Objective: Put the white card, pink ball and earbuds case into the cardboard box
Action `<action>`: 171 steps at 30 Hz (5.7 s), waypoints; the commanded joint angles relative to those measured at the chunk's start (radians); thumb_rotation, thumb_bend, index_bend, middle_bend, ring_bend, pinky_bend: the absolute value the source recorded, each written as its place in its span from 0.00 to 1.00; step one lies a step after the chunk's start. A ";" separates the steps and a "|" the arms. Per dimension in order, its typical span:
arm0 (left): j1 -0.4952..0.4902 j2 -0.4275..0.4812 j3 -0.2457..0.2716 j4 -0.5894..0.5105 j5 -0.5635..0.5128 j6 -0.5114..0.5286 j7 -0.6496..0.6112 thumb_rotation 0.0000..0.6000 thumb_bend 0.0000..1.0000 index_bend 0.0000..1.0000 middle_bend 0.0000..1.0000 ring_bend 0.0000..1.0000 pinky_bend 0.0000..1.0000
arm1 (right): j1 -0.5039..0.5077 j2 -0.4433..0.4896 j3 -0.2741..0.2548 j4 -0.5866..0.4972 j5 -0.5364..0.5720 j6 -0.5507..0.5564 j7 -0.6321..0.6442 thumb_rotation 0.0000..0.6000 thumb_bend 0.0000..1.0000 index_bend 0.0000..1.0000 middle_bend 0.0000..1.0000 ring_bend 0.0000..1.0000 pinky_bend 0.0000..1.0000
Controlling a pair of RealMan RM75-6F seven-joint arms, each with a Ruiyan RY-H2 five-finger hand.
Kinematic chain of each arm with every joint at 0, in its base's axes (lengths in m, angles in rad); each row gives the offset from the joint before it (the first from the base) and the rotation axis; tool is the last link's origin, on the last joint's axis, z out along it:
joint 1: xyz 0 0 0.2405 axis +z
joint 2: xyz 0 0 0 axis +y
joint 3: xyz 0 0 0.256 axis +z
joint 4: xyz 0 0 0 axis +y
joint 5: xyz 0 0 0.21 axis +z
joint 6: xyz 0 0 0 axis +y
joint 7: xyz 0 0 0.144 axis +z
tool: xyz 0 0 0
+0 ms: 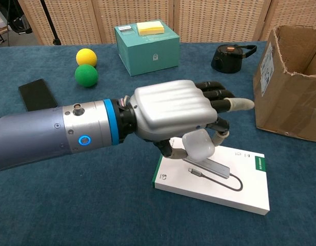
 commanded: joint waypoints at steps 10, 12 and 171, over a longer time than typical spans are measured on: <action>-0.016 -0.077 0.021 0.093 0.036 0.046 -0.070 1.00 0.00 0.22 0.00 0.00 0.00 | -0.005 0.003 0.004 -0.003 0.002 0.001 0.002 1.00 0.00 0.00 0.00 0.00 0.09; -0.010 -0.073 0.016 0.089 0.032 0.060 -0.076 1.00 0.00 0.21 0.00 0.00 0.00 | -0.005 0.003 0.004 -0.004 0.001 0.002 0.001 1.00 0.00 0.00 0.00 0.00 0.09; 0.764 0.820 -0.106 -0.448 -0.454 0.359 -0.463 1.00 0.00 0.00 0.00 0.00 0.00 | 0.541 -0.031 0.049 0.064 0.215 -0.660 -0.370 1.00 0.00 0.01 0.00 0.05 0.15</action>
